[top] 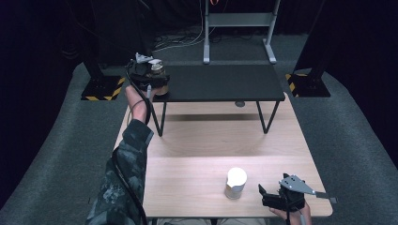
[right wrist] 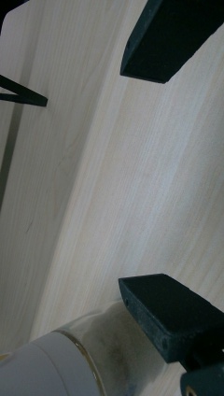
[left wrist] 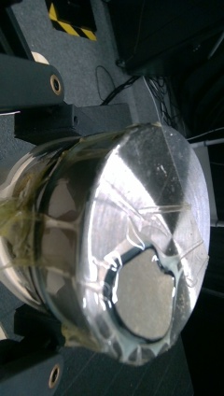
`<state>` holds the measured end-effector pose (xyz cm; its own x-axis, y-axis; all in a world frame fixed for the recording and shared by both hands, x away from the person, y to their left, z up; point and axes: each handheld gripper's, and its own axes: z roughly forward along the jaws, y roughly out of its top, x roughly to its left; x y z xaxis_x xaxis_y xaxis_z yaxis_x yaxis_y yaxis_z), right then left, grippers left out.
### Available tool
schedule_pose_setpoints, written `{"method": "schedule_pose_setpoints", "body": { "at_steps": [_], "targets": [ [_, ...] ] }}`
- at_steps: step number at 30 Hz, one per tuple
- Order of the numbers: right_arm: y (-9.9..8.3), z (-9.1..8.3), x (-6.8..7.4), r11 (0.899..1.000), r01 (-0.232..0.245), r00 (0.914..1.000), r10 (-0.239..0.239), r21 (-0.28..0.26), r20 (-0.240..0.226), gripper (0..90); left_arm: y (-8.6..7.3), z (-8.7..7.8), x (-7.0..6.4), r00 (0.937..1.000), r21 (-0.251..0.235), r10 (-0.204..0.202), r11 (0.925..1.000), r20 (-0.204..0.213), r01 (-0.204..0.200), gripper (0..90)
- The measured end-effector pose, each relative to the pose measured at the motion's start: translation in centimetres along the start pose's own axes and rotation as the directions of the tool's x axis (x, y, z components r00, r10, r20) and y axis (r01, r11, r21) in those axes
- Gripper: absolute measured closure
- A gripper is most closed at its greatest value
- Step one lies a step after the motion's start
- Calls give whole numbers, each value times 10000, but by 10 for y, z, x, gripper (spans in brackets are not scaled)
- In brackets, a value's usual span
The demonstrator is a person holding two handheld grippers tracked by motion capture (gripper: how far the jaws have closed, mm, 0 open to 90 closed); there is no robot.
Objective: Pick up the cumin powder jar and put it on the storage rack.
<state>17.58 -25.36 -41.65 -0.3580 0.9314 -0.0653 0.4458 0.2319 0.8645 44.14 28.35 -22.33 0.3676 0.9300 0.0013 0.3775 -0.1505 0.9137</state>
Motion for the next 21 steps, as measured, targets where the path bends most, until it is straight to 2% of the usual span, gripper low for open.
{"method": "schedule_pose_setpoints", "body": {
  "at_steps": [18, 21],
  "targets": [
    [0, 1, 0, 10000, -42, 10000, 42, 31, 1, 2, -7, 9, 2, 9999, 292, -48, 9996, -154, 53, 306],
    [0, 0, 0, 10000, -67, 10000, 67, 39, 33, 2, -10, 9, 3, 9998, 192, -156, 9997, -137, 159, 306]
  ]
}}
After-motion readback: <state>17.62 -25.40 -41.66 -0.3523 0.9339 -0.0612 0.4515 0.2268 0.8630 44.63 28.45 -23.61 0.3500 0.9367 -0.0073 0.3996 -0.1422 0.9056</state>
